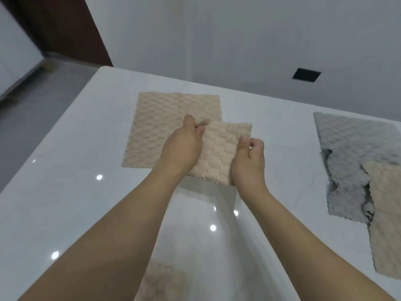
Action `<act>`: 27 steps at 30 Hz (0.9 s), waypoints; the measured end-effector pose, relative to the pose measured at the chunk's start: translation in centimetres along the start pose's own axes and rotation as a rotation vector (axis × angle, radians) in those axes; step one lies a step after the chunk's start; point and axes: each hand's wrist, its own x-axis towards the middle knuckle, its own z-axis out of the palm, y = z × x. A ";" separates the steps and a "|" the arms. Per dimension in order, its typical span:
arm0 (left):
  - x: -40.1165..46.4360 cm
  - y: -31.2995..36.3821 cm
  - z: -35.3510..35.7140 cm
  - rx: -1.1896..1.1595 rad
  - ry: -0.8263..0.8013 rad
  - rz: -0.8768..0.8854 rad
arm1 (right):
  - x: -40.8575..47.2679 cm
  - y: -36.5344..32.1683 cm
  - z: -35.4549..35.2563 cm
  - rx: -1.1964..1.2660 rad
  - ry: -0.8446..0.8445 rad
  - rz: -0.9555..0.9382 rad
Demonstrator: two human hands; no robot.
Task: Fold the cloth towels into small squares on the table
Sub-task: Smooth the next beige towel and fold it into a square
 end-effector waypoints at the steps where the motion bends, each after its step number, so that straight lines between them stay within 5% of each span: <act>1: 0.1 -1.5 -1.3 0.010 0.022 0.006 | -0.5 -0.4 1.9 0.001 -0.019 0.007; 14: -0.5 -24.2 -13.0 0.098 0.138 -0.149 | -6.8 -1.5 24.2 0.008 -0.393 0.136; 27: -0.4 -33.1 -17.9 0.372 0.281 -0.201 | -8.3 -2.9 33.8 -0.258 -0.531 -0.019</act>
